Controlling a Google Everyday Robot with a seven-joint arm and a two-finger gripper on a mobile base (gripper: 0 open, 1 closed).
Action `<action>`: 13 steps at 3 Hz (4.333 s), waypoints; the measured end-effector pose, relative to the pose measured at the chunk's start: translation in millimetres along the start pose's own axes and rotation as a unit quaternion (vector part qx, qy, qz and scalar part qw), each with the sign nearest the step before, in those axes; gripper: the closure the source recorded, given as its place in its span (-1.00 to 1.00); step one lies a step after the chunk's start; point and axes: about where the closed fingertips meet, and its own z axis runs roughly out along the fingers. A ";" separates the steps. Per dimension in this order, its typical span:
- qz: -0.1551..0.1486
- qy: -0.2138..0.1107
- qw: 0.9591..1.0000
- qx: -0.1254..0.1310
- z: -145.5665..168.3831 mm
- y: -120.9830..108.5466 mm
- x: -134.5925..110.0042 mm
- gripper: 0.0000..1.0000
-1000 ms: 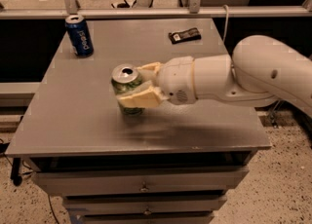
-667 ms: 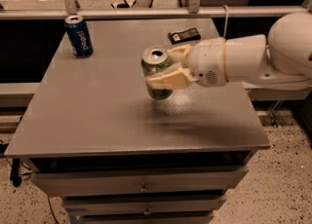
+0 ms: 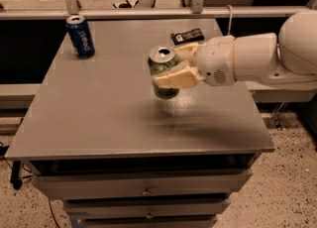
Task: Move green can near rxbar chocolate
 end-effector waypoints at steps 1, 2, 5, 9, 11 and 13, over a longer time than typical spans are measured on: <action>0.007 -0.006 0.999 0.041 -9.0 -32.2 14.2 1.00; 0.018 -0.009 0.995 0.097 -21.1 -99.0 43.9 1.00; 0.043 -0.015 0.980 0.193 -54.6 -264.6 87.1 1.00; 0.060 -0.005 0.974 0.216 -57.0 -314.2 110.5 -0.28; 0.082 -0.017 0.973 0.213 -47.6 -311.9 123.0 -1.00; 0.108 -0.028 0.972 0.209 -49.6 -295.7 138.0 -1.00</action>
Offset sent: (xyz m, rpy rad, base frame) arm 0.1775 -0.1480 -0.0277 0.0574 -0.1022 -0.3598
